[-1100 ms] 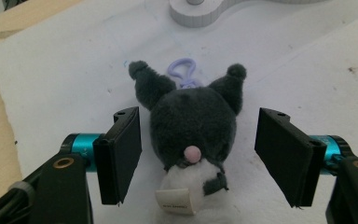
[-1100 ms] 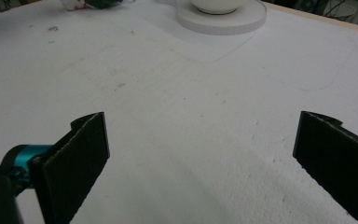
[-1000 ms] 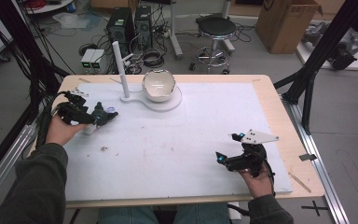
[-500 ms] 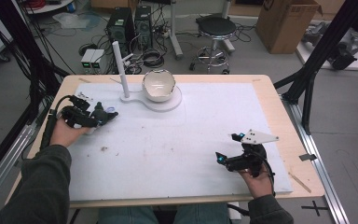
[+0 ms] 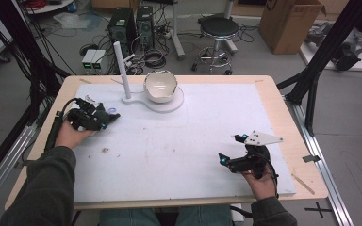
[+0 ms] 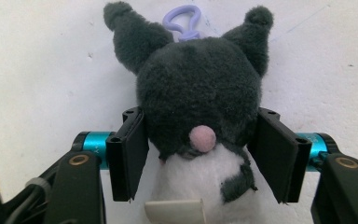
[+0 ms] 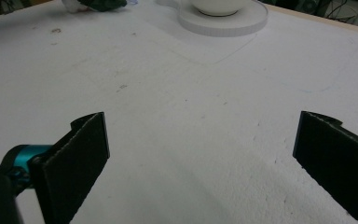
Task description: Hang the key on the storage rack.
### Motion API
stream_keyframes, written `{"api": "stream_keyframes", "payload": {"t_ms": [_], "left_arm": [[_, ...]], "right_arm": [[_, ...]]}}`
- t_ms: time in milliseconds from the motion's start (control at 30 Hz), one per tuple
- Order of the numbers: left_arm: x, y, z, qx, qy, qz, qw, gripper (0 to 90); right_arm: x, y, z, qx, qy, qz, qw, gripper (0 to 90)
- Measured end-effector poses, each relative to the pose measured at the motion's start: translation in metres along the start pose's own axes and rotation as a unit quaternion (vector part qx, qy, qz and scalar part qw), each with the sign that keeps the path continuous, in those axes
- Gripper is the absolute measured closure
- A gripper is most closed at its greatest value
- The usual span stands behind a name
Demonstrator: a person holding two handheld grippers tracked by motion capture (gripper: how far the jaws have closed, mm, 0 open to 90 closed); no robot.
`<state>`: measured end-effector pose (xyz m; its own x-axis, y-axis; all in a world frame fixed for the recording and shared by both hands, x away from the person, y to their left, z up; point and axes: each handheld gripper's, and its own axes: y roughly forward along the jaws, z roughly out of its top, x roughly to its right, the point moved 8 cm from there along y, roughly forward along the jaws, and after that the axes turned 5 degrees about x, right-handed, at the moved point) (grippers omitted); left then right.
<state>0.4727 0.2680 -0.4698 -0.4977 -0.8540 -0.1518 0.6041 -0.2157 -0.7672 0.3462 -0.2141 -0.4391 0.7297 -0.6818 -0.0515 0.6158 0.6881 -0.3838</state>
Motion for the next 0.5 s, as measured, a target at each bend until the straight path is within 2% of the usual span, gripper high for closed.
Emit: {"api": "stream_keyframes", "payload": {"t_ms": [200,300,500], "left_arm": [[0.0014,0.0016,-0.0011,-0.003,0.004,-0.005,1.0000,36.4],[0.0021,0.0046,-0.0035,-0.013,0.008,0.004,0.9999,33.9],[0.0001,0.0027,-0.0030,-0.012,0.012,0.011,0.9998,41.6]], "right_arm": [[0.0013,-0.0001,0.0002,0.003,-0.003,-0.001,1.0000,2.8],[0.0008,-0.0002,0.0002,0.002,-0.001,-0.001,1.0000,2.8],[0.0014,-0.0009,-0.0003,0.001,0.000,-0.001,1.0000,2.7]]}}
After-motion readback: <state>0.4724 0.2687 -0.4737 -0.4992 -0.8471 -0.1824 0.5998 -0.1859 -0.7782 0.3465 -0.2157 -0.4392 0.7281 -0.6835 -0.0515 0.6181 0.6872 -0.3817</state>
